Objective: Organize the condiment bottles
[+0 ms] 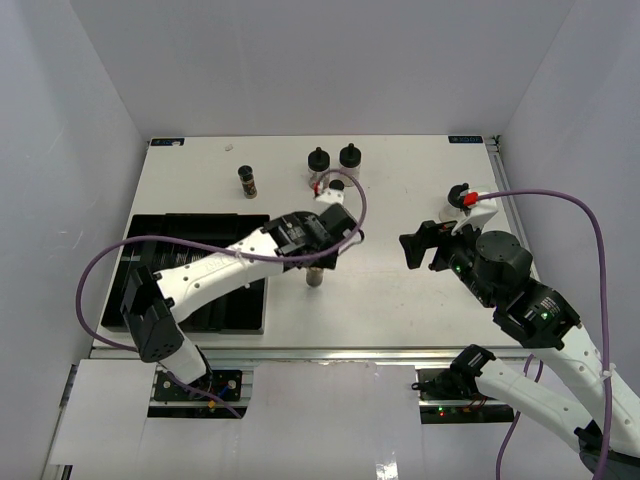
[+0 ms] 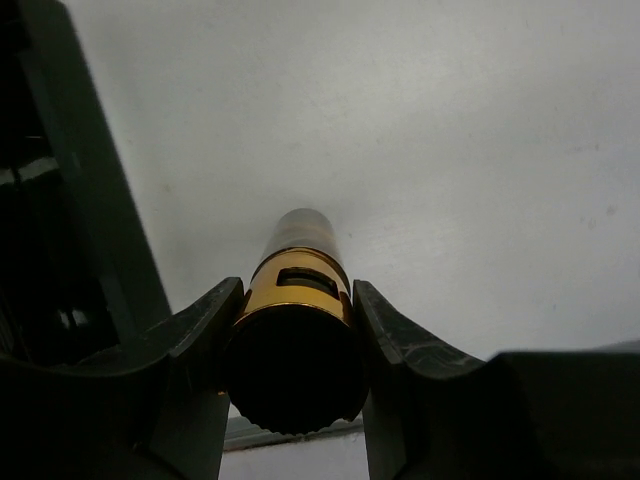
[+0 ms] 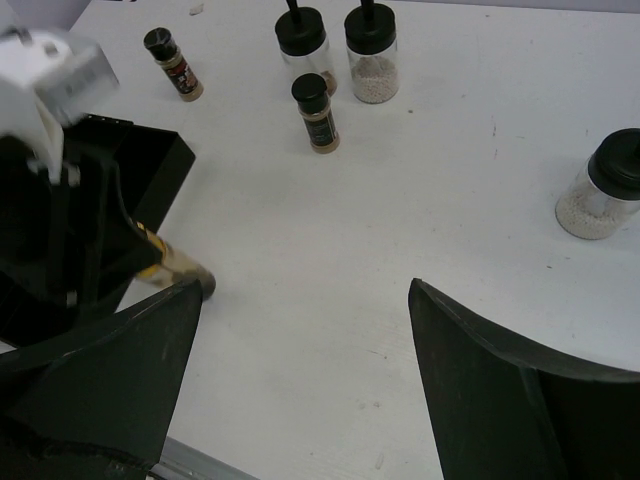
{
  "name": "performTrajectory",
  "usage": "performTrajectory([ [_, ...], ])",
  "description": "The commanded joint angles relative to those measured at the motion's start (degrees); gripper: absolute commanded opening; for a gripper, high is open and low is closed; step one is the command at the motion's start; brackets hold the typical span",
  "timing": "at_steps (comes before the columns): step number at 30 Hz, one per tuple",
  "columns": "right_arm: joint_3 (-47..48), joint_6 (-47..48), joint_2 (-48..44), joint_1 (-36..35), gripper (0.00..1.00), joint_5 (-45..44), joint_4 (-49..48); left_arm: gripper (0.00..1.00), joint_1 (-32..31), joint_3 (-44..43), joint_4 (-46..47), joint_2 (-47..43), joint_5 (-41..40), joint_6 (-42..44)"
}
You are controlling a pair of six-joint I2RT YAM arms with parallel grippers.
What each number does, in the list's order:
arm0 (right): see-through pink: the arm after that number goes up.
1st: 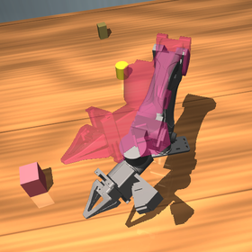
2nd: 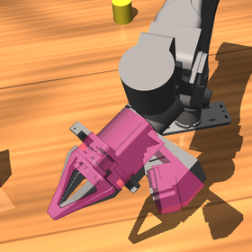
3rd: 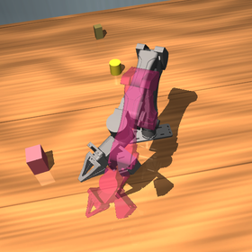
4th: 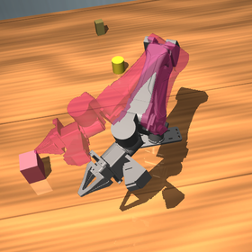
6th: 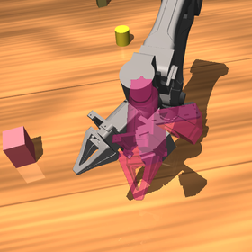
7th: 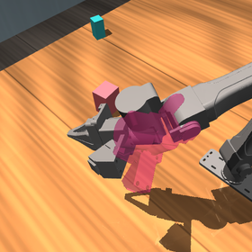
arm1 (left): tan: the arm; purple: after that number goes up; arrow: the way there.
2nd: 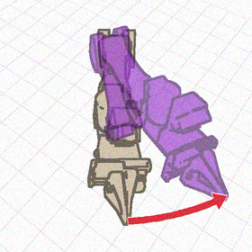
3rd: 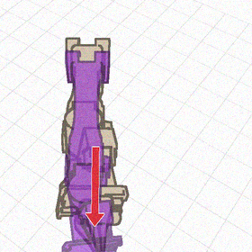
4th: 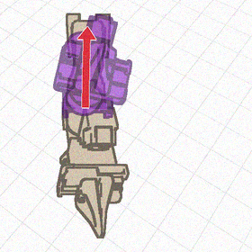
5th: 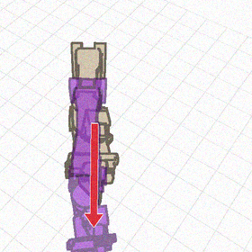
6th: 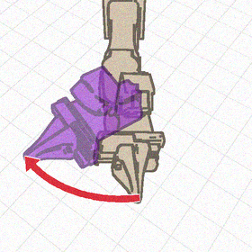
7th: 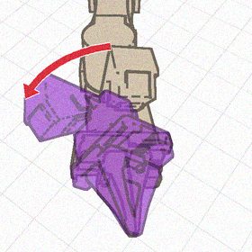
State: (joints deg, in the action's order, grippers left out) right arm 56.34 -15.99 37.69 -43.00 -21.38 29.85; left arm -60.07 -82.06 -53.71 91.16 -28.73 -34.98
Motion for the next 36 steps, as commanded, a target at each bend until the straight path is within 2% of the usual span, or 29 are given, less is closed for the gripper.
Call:
performTrajectory([
  [1,0.0,0.61,-0.54,-0.06,0.9,1.15,-2.25,0.0,9.95,-10.96,-4.5,-2.02,-7.05,-2.01],
  [7,-0.62,0.72,-0.67,-0.07,0.9,2.07,-2.44,0.0,27.79,-16.79,-5.59,-5.61,-6.63,0.99],
  [11,-1.19,1.82,0.11,-0.15,0.9,2.89,-2.9,0.0,43.85,-14.89,-3.16,-8.33,-3.81,2.07],
  [14,-1.57,2.36,0.71,-0.06,0.9,3.36,-3.12,0.0,52.37,-10.68,3.63,-11.03,1.79,5.19],
  [16,-2.0,2.52,0.78,-0.13,0.9,4.15,-3.54,0.0,55.89,-9.35,6.29,-11.24,4.22,6.35],
  [21,-3.32,2.69,0.89,-0.09,0.9,5.77,-5.16,0.0,59.83,-8.39,8.69,-7.93,7.12,8.32],
  [25,-3.69,3.57,1.22,-0.1,0.9,4.97,-6.26,0.0,62.15,-4.22,12.78,-7.03,9.86,9.5],
  [36,-4.08,4.79,2.61,-0.06,0.9,4.01,-7.57,0.0,62.55,0.67,16.46,-2.12,11.48,10.11],
])
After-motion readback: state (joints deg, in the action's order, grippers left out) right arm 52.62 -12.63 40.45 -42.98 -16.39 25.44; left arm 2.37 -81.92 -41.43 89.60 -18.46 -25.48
